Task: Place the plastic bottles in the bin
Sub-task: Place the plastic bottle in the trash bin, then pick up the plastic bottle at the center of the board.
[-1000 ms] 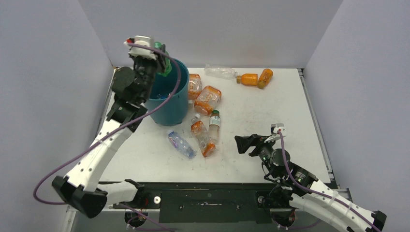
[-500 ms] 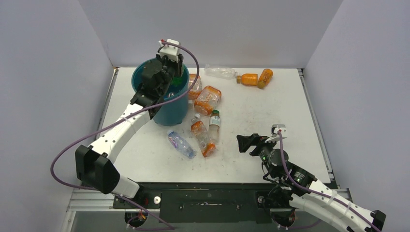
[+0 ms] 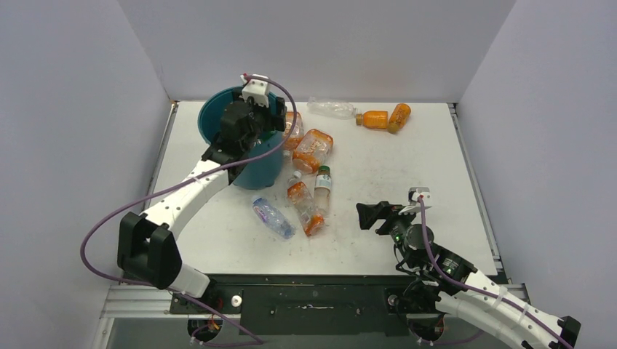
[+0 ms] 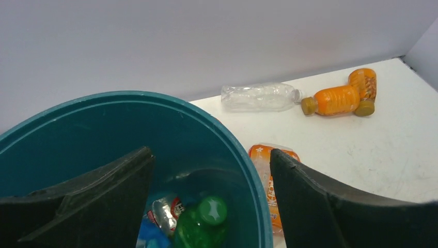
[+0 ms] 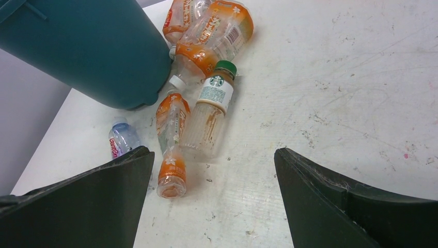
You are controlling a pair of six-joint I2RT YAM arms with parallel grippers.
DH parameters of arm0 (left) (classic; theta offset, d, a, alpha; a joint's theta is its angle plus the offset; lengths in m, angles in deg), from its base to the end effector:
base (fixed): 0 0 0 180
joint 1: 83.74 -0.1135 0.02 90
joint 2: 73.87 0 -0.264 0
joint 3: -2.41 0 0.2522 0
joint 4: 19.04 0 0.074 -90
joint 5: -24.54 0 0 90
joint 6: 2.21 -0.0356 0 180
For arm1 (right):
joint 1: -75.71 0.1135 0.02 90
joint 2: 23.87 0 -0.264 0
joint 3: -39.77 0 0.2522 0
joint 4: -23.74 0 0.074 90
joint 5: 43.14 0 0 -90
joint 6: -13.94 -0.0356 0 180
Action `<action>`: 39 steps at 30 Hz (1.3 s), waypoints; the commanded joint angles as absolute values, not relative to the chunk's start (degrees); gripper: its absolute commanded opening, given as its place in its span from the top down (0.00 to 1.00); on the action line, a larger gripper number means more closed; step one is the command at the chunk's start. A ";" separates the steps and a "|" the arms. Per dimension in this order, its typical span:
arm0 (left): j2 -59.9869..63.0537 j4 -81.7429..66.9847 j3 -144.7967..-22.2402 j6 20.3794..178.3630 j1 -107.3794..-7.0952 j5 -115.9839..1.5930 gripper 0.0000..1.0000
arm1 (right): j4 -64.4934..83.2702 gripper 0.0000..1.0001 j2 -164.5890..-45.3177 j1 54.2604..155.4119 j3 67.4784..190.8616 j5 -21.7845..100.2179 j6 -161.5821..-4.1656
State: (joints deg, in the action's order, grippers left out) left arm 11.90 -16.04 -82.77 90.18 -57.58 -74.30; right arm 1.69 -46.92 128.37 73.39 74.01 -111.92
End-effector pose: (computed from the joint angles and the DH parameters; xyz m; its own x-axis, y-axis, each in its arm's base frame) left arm 0.3270 -0.1545 0.3673 -0.0686 -0.0122 -0.9976 0.2954 0.9548 -0.0320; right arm 0.0909 0.0924 0.2421 -0.3534 0.3962 -0.8474 -0.2828 0.8183 0.5005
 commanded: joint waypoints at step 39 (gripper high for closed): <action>-38.56 -10.07 -50.64 98.15 -43.30 -64.96 0.04 | 17.99 0.09 -105.78 131.63 91.06 52.48 -113.25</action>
State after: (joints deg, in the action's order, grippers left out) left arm -37.58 -6.55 -50.79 99.30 -44.34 -63.28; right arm 14.26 -102.85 132.59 88.80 54.47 -110.89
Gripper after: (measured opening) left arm 0.963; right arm 0.946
